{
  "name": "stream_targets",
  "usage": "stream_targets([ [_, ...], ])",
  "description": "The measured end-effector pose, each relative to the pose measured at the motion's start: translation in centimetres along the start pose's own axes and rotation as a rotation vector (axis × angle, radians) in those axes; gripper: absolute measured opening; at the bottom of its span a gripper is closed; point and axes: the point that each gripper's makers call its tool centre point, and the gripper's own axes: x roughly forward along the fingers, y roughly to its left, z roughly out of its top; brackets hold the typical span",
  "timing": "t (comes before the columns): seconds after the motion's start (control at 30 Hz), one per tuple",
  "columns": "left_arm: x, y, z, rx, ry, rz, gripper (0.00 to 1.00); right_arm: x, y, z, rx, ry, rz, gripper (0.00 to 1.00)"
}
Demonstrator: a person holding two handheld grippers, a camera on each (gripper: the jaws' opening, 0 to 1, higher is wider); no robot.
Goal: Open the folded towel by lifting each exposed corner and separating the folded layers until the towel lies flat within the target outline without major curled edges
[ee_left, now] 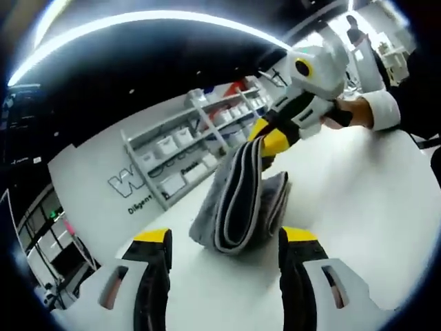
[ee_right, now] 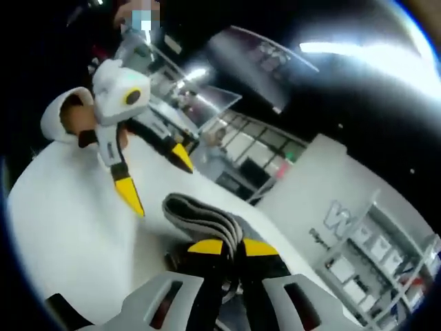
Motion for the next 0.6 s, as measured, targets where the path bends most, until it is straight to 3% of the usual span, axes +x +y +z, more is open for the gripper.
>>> stream_targets([
  [0.33, 0.0, -1.0, 0.4, 0.015, 0.000, -0.012, 0.58, -0.1, 1.1, 1.2, 0.018, -0.056, 0.044, 0.02],
  [0.6, 0.0, -1.4, 0.7, 0.045, -0.007, -0.013, 0.55, -0.1, 2.2, 2.6, 0.083, -0.124, 0.100, 0.02],
])
